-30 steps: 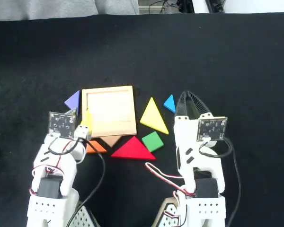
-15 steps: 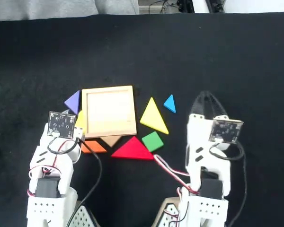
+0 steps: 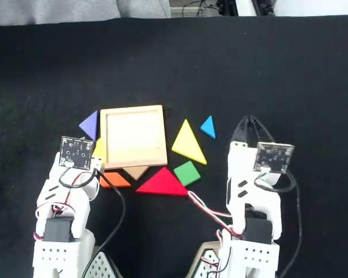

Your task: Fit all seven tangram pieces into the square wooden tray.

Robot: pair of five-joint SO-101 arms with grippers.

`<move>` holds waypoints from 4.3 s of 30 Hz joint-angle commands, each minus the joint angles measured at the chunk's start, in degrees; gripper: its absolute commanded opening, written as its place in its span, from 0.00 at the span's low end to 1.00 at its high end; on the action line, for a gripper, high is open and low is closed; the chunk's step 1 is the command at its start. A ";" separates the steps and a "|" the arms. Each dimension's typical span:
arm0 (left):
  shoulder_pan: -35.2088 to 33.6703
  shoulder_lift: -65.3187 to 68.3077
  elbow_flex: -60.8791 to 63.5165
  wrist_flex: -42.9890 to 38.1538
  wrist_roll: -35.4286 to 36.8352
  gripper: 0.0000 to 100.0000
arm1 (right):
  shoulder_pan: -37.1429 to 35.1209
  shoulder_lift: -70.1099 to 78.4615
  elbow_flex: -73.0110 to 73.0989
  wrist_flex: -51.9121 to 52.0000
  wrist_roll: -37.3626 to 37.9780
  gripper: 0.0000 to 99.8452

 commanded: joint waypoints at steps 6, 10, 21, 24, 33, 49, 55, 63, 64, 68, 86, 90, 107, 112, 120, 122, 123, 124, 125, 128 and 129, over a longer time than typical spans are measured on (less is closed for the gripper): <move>-0.04 -0.18 1.01 0.09 -0.18 0.14 | -14.15 -4.35 -18.68 13.45 6.51 0.01; -0.57 -0.44 1.01 0.09 -0.53 0.14 | -18.29 0.84 -22.90 14.95 9.14 0.01; -0.04 -0.44 1.01 2.37 -0.53 0.14 | -18.29 45.32 -52.44 22.07 10.29 0.01; -0.04 -0.44 1.01 2.46 -0.53 0.14 | -18.29 54.81 -55.60 23.56 10.29 0.01; -0.13 -0.09 1.01 2.46 -4.75 0.14 | -19.87 67.65 -53.58 23.91 10.29 0.01; 0.66 4.31 -20.53 12.13 -2.73 0.14 | -10.81 76.53 -44.35 7.38 3.78 0.01; 0.84 27.25 -42.95 20.22 -2.90 0.14 | -12.31 77.05 -40.31 0.79 1.32 0.13; 0.92 60.57 -60.62 33.67 -2.64 0.14 | -13.54 77.05 -38.37 -1.67 1.49 0.22; 0.92 62.07 -60.62 33.76 -2.64 0.14 | -13.45 77.14 -38.37 -1.67 1.49 0.22; 0.92 63.21 -56.57 29.71 -2.46 0.14 | -13.54 77.41 -38.37 -1.67 1.49 0.22; -5.05 63.30 -29.67 -11.43 13.19 0.14 | -17.23 77.49 -36.35 -1.76 1.49 0.22; -5.05 63.30 -29.49 -11.52 13.19 0.14 | -17.23 77.49 -36.53 -1.32 1.49 0.22; -5.05 63.82 -29.41 -11.78 13.19 0.14 | -20.75 77.49 -48.57 20.04 -1.14 0.22; -4.97 63.82 -29.41 -11.78 13.27 0.14 | -25.32 78.02 -51.12 24.62 -0.53 0.22; -2.51 63.38 -28.44 -11.87 13.10 0.14 | -26.02 96.75 -61.76 29.19 -0.09 0.32; -2.51 63.30 -28.26 -11.87 13.10 0.14 | -25.85 101.85 -66.95 33.49 -1.49 0.35; -2.68 63.30 -28.35 -11.87 13.10 0.14 | -25.85 103.78 -69.41 36.04 -1.58 0.36; -2.68 63.30 -28.35 -11.87 13.10 0.14 | -26.11 105.01 -71.43 38.33 -1.49 0.37; -2.77 63.30 -28.44 -11.87 13.10 0.14 | -26.20 105.71 -72.92 40.18 -1.41 0.37; -2.77 63.30 -28.44 -11.87 13.10 0.14 | -26.20 104.92 -73.27 40.70 -1.23 0.37; -2.86 63.30 -28.44 -11.87 13.10 0.14 | -26.20 104.31 -72.75 40.00 -1.23 0.37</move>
